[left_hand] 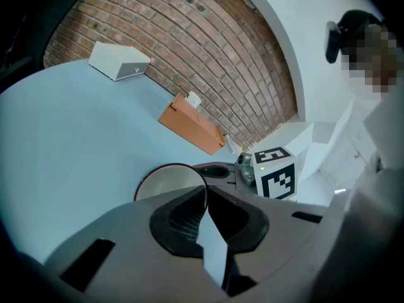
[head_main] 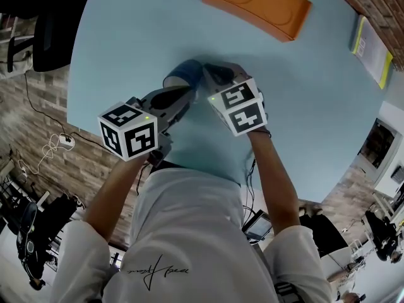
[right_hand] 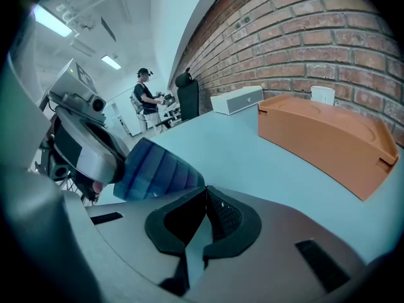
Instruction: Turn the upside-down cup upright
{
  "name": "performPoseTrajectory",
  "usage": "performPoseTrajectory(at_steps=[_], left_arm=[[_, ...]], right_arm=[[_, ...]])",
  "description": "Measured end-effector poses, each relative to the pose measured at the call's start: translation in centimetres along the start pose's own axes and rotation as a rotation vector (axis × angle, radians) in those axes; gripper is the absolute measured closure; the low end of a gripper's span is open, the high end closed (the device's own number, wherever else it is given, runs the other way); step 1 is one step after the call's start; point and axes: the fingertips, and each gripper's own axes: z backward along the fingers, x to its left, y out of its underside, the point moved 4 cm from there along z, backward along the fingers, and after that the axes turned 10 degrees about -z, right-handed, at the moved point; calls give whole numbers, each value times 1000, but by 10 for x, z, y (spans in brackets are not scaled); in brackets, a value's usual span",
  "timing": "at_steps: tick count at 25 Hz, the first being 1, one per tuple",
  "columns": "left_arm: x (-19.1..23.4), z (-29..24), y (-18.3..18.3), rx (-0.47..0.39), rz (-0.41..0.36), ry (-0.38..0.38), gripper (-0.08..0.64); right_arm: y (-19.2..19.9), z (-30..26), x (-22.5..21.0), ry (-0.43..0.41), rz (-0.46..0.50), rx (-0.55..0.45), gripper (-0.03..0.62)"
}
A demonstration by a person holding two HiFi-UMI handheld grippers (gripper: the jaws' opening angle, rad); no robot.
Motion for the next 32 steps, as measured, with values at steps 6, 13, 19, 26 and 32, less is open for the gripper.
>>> performPoseTrajectory(at_steps=[6, 13, 19, 26, 32], left_arm=[[1, -5, -6, 11, 1, 17, 540], [1, -10, -13, 16, -6, 26, 540], [2, -15, -22, 16, -20, 24, 541], [2, -20, -30, 27, -66, 7, 549], [4, -20, -32, 34, -76, -4, 549]], right_arm=[[2, -2, -6, 2, -20, -4, 571], [2, -1, -8, 0, -32, 3, 571], [4, -2, -13, 16, -56, 3, 571], [4, -3, -19, 30, -59, -9, 571], [5, -4, -20, 27, -63, -12, 571]])
